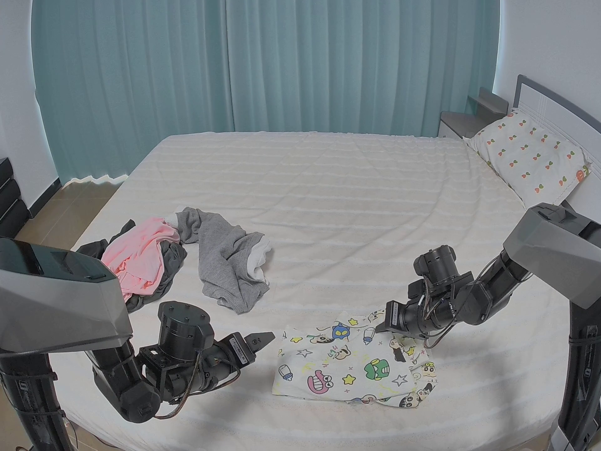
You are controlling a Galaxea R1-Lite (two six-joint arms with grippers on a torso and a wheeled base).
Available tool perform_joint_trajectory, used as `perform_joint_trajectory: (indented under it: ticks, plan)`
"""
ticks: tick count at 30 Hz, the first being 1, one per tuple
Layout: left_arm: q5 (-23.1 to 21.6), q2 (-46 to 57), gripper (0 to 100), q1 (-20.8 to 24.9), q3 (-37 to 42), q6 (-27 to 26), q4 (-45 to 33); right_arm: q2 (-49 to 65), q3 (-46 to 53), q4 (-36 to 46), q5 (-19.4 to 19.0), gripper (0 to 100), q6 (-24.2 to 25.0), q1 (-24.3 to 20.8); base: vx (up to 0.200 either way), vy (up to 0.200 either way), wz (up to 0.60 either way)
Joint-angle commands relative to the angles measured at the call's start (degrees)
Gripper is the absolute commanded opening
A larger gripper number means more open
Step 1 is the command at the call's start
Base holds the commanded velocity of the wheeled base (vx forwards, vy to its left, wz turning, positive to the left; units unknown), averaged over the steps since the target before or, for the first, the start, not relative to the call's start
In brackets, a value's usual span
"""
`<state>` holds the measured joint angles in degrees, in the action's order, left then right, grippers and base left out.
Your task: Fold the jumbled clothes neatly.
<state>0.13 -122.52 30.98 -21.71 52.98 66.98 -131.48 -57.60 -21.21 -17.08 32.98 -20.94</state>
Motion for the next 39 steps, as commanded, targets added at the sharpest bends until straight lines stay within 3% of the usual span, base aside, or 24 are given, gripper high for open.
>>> perform_joint_trajectory:
  ticks: [1,10,27,28,39]
  plan:
    - [0.13,0.0,100,-0.04,0.0,0.02,0.09,2.8,2.67,-0.94,1.96,0,1.39,0.9,0.0,0.0,0.0]
    - [1.18,-0.09,100,0.05,0.0,0.11,0.09,5.0,13.92,-15.26,8.73,0,2.62,2.57,0.0,0.0,0.0]
    - [1.18,-0.09,100,0.05,0.0,0.11,0.09,2.89,17.26,-19.04,8.38,0,2.36,4.16,0.0,0.0,0.0]
    - [1.18,-0.09,100,0.05,0.0,0.11,0.09,2.89,17.17,-19.04,8.38,100,2.27,4.24,0.0,0.0,0.0]
    - [1.01,-0.44,100,0.05,-0.09,0.28,0.09,3.33,17.52,-19.04,8.82,100,1.92,4.68,0.0,0.0,0.0]
